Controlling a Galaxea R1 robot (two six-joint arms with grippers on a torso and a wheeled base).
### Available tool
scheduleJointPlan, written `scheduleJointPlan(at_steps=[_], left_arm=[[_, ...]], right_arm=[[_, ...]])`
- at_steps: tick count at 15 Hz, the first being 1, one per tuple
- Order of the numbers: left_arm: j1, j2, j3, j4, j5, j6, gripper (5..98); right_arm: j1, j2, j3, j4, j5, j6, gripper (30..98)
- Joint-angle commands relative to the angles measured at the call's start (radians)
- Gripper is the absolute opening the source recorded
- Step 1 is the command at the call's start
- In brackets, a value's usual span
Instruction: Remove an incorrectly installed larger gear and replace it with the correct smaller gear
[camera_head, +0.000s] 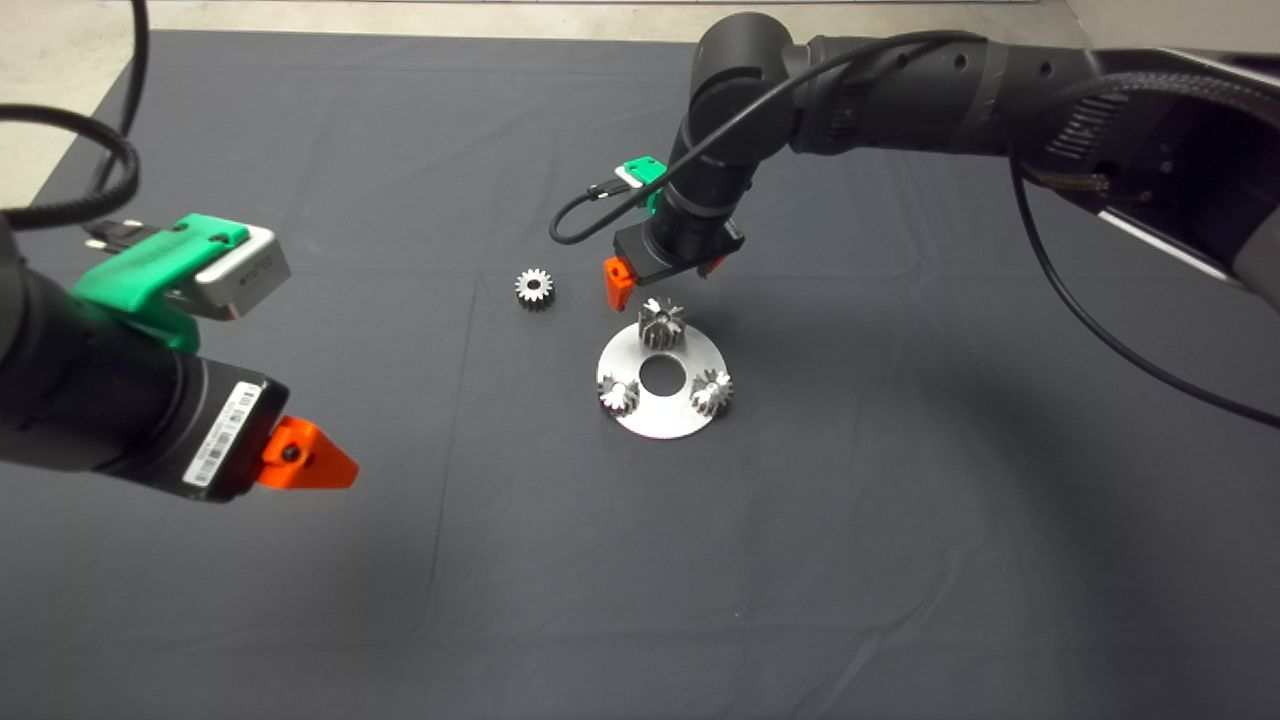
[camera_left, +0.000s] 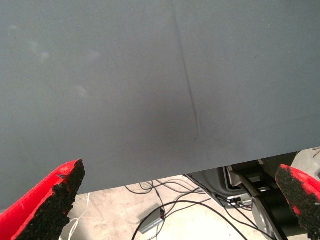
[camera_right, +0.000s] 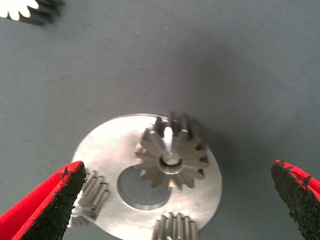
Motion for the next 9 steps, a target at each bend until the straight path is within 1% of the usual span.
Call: scheduleJointPlan(at_steps=[1,2,6,9], left_arm=[[-0.016,-0.001,0.01,-0.013,0.018,0.005,98.2],[-0.016,-0.001,0.01,-0.013,0.018,0.005,98.2],[-0.016,-0.001,0.01,-0.013,0.018,0.005,98.2],[-0.016,-0.001,0.01,-0.013,0.018,0.003,98.2]], right_arm=[[-0.009,0.008,0.004,-0.011,-0.037,-0.006,97.7],[-0.015,0.006,0.004,-0.011,-0.045,-0.008,97.7],[-0.05,0.006,0.004,-0.012,-0.045,-0.008,97.7],[-0.054,0.006,0.003,-0.012,-0.045,-0.008,97.7]])
